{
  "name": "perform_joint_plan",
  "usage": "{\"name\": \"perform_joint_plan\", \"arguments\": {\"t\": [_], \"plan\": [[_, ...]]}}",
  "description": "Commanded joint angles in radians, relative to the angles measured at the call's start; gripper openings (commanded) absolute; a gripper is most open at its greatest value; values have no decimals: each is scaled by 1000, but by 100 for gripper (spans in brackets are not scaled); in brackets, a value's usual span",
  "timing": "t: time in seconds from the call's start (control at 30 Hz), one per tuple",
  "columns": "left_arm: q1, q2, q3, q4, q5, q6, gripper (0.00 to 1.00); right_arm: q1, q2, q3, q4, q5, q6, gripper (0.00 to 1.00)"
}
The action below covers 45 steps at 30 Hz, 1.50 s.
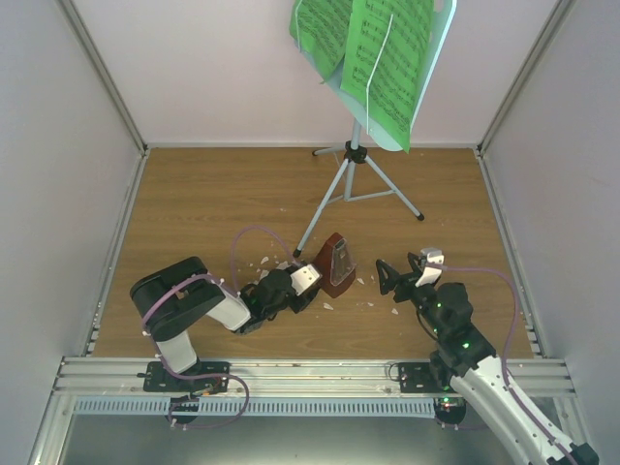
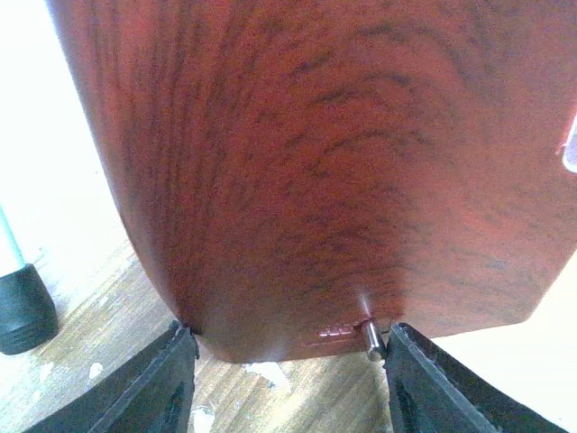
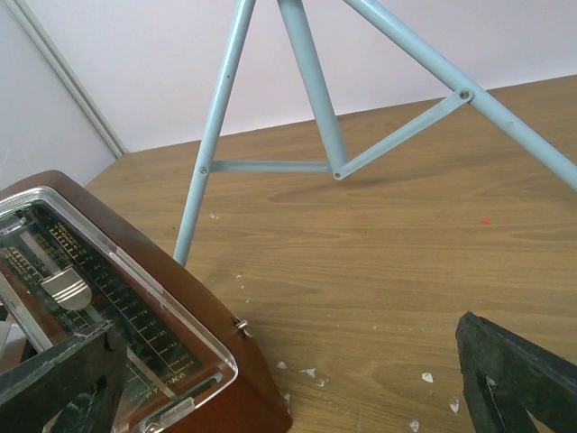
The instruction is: Pack up the instrument practice props
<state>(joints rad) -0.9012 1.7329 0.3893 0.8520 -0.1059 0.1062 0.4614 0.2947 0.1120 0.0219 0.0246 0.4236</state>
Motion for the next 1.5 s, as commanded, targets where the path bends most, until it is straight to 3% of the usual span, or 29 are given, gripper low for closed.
{"name": "perform_joint_plan", "arguments": {"t": [0.0,0.23,0.57,0.8,0.97,1.13,1.17,1.27,1.47], "plan": [[1,17,16,59,18,15,58,-8,-12,-11,3,5,1,100],[1,20,17,61,27,13,55,-6,-11,-12,7,-16,-10,100],[1,24,19,58,30,13,53,-2,58,-12,131,-279,-90,100],[6,18,13,52,24,-2,68,63,287,129,194,-285,-180,100],[23,-23,-12,49,26,-30,85,144,464,248,252,-239,-262,100],[35,-72,-30,33,34,-36,92,178,625,323,318,-242,-305,100],[39,-73,-30,31,36,-34,92,178,653,336,327,-247,-312,98],[45,-70,-29,39,38,-31,91,177,723,364,353,-262,-327,81],[47,-58,-28,48,50,-30,91,178,828,407,361,-290,-366,70]]}}
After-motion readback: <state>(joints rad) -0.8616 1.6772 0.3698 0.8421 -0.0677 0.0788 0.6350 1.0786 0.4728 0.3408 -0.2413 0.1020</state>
